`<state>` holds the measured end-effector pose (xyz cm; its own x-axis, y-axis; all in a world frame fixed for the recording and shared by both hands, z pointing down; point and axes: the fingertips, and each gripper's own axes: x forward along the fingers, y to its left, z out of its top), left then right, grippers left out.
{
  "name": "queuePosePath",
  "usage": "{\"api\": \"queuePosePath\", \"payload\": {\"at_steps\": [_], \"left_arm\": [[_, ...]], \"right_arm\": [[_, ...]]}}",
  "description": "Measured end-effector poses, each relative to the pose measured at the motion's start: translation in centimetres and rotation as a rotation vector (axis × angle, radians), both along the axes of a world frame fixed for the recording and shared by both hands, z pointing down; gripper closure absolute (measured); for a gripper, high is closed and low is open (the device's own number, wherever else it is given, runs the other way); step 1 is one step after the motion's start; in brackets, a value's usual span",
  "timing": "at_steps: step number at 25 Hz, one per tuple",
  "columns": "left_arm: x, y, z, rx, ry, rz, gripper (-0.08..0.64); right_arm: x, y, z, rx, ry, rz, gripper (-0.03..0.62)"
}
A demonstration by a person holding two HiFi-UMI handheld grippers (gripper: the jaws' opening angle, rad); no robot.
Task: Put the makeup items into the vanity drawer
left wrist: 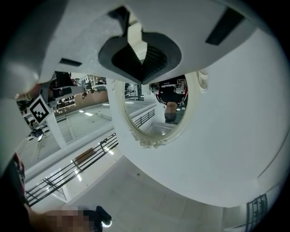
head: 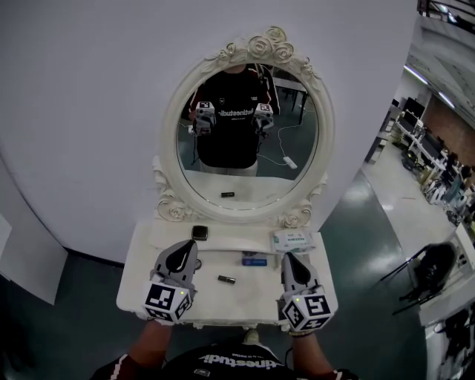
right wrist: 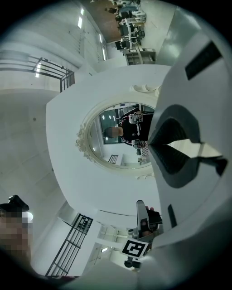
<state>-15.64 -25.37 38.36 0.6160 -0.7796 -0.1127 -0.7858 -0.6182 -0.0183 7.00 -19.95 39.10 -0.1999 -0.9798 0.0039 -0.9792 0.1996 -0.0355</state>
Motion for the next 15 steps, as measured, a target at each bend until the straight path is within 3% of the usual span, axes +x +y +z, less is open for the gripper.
{"api": "queuePosePath", "payload": {"at_steps": [15], "left_arm": [[1.2, 0.2, 0.2, -0.001, -0.007, 0.041, 0.554]], "right_arm": [[-0.2, 0.0, 0.1, -0.015, 0.018, 0.001, 0.600]]}}
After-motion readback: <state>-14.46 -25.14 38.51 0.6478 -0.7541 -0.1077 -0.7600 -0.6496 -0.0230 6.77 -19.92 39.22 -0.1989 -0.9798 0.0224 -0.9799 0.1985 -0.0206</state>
